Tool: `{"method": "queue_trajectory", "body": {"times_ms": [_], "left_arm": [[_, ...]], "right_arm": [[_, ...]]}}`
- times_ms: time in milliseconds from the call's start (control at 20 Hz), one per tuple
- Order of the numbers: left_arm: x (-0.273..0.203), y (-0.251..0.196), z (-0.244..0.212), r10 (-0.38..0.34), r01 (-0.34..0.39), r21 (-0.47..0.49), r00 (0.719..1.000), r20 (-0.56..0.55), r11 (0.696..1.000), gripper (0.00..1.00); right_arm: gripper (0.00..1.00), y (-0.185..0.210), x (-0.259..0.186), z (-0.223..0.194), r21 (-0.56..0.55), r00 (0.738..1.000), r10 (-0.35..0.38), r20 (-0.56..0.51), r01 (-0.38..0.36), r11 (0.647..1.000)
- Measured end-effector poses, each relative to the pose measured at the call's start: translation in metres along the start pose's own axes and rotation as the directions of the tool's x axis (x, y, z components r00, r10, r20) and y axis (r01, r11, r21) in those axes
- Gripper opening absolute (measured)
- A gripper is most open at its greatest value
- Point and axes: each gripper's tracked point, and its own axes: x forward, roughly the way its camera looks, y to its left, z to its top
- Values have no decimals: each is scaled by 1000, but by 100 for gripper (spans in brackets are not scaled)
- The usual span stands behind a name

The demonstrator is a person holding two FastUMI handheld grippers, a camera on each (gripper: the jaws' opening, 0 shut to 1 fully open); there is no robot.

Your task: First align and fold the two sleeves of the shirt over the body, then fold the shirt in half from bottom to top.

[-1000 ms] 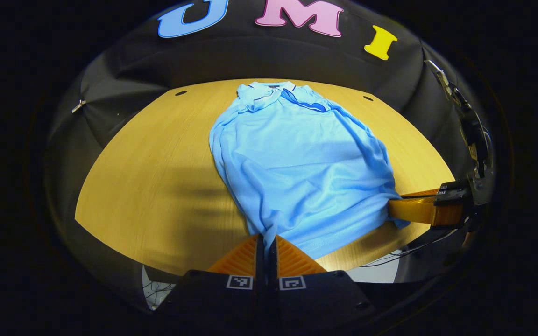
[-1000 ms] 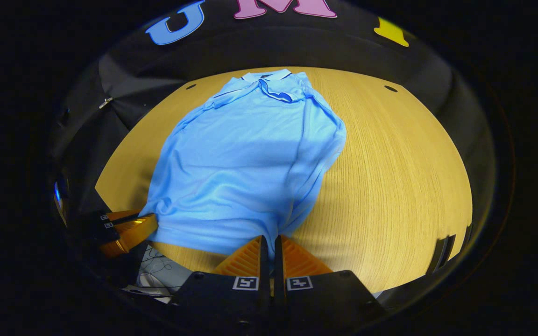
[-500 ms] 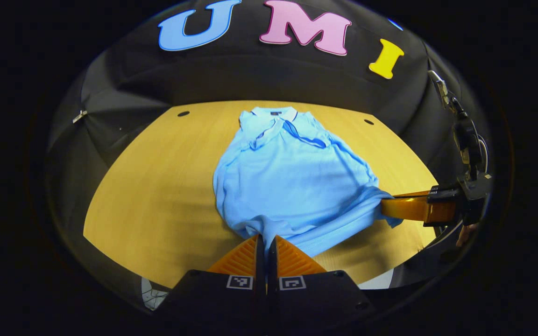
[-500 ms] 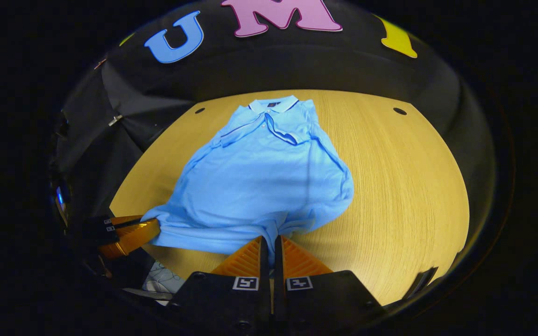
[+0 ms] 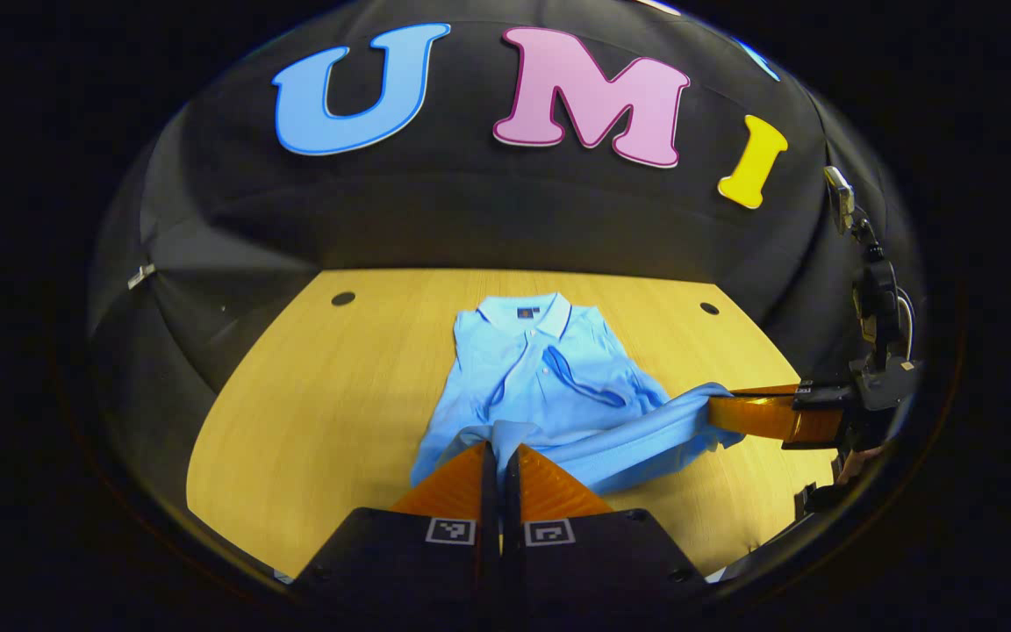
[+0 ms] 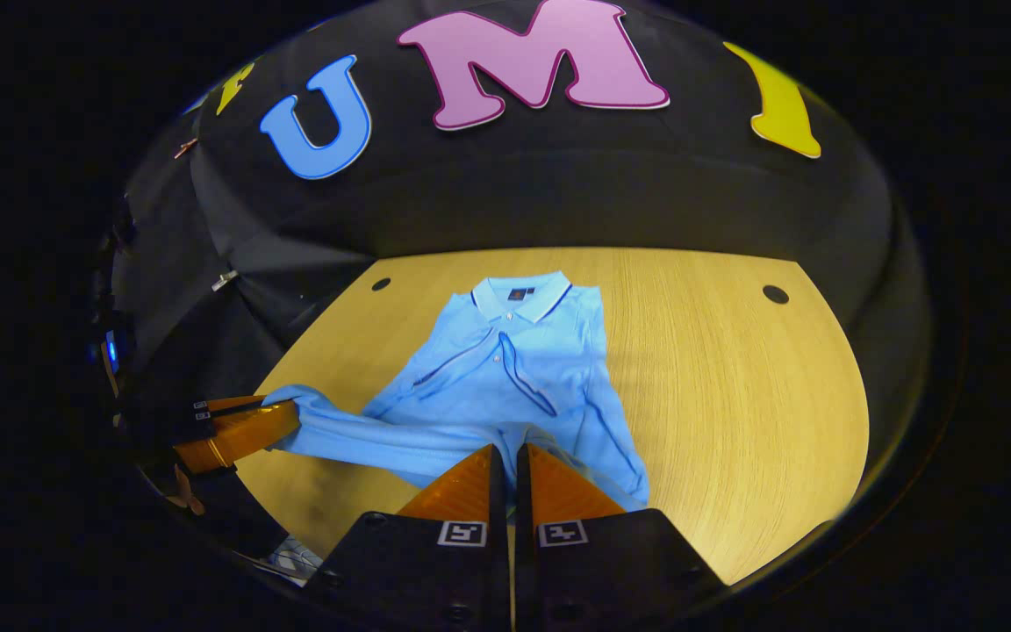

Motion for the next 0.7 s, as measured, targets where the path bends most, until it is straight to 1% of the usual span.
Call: {"method": "queue_trajectory", "body": {"times_ms": [150,200,250,350,550,700], "left_arm": [[32,7,48,6,-6,18,999,42,1000,6],[46,9,63,9,-10,18,999,52,1000,11],[61,13,77,11,-12,17,998,59,1000,6],[95,19,100,11,-12,13,998,69,1000,6],[171,36,124,17,-17,3,998,60,1000,6],[225,40,135,-1,-1,24,997,77,1000,6]], "right_arm": [[7,-7,31,47,-5,999,11,47,-11,1000],[7,-10,42,61,-7,998,13,59,-13,1000],[7,-14,54,75,-10,997,14,75,-13,1000],[7,-24,82,102,-23,995,6,104,-4,1000],[7,-42,145,138,31,991,0,135,-4,1000],[6,-61,193,155,56,987,-31,157,23,998]]}}
